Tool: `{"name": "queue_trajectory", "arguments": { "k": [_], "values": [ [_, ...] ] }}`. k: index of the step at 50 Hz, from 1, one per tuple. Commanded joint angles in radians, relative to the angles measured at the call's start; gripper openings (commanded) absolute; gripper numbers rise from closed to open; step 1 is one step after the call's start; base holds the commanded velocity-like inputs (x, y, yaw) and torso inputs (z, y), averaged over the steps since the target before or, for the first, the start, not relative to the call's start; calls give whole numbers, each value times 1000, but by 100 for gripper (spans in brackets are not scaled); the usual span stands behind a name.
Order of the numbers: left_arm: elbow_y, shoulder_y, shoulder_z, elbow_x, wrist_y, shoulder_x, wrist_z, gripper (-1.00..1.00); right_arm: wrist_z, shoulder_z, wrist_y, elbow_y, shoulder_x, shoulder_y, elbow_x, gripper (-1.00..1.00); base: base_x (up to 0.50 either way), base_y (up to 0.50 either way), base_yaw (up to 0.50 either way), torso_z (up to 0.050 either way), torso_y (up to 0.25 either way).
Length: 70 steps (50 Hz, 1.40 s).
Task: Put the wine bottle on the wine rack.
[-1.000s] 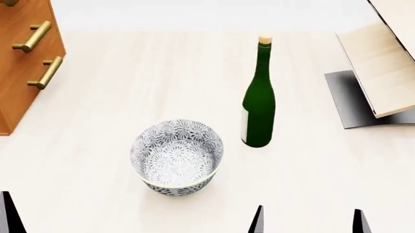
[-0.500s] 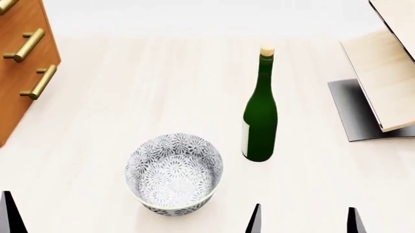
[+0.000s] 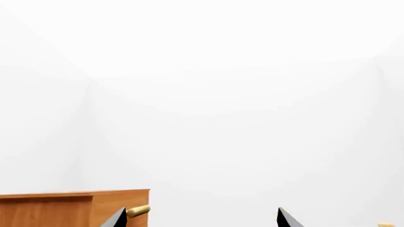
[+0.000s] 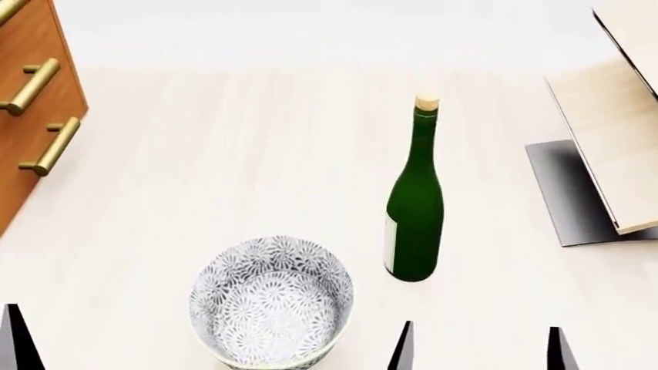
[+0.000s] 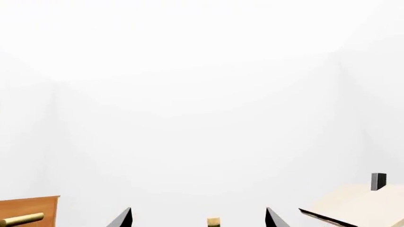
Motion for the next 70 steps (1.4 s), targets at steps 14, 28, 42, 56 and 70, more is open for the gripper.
{"name": "queue_trajectory", "arguments": {
  "k": [14, 28, 42, 56, 70],
  "values": [
    [-1, 2, 14, -2, 4, -16, -17, 100, 16, -20, -5, 16, 14, 3, -4, 100, 128, 0, 0, 0, 0],
    [-8, -5, 21, -3, 4, -22, -27, 100, 24, -31, -5, 14, 23, 3, -5, 100, 128, 0, 0, 0, 0],
    [-5, -11, 22, -6, -6, -30, -35, 100, 33, -37, -7, 23, 30, 11, -6, 100, 128, 0, 0, 0, 0],
    [-2, -6, 29, -4, -3, -37, -44, 100, 42, -44, -8, 27, 37, 11, -7, 100, 128, 0, 0, 0, 0],
    [-10, -10, 35, -5, 2, -43, -53, 100, 50, -51, -9, 29, 43, 13, -7, 100, 128, 0, 0, 0, 0]
  ]
}}
